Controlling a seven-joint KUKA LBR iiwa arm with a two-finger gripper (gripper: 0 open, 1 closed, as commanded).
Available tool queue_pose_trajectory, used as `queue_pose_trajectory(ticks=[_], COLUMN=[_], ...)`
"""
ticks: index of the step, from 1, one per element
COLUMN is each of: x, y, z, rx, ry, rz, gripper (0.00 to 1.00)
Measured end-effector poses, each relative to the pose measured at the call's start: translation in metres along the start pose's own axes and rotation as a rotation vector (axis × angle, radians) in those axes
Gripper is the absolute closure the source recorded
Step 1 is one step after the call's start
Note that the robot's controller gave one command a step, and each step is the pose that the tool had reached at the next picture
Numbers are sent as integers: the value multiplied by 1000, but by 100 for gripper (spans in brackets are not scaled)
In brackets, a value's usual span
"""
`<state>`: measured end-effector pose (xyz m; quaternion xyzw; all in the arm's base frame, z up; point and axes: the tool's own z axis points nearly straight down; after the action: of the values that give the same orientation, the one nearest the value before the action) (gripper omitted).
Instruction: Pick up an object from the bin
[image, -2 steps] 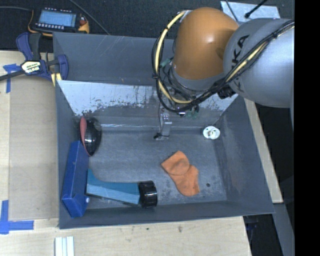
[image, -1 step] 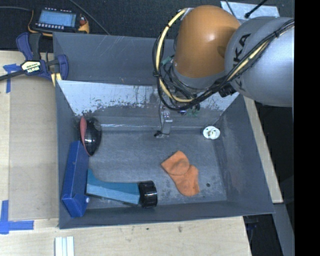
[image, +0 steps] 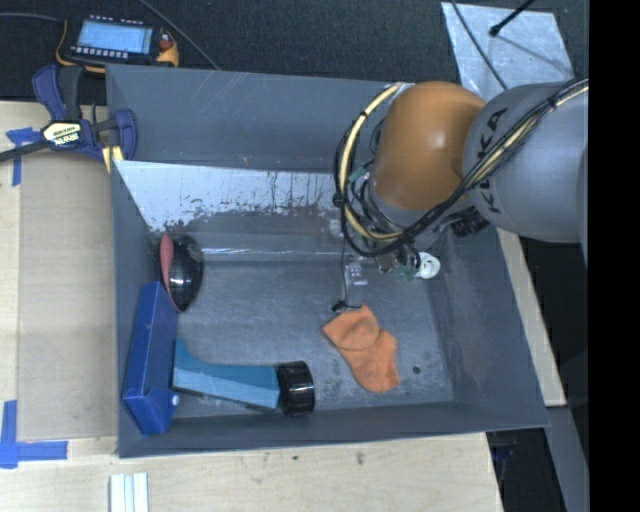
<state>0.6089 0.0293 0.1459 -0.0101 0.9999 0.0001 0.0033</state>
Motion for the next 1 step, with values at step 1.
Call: queue_pose_trajectory(ticks=[1], x=[9], y=[43], z=[9], rx=[1], ry=[3], rz=[-105], gripper=[0])
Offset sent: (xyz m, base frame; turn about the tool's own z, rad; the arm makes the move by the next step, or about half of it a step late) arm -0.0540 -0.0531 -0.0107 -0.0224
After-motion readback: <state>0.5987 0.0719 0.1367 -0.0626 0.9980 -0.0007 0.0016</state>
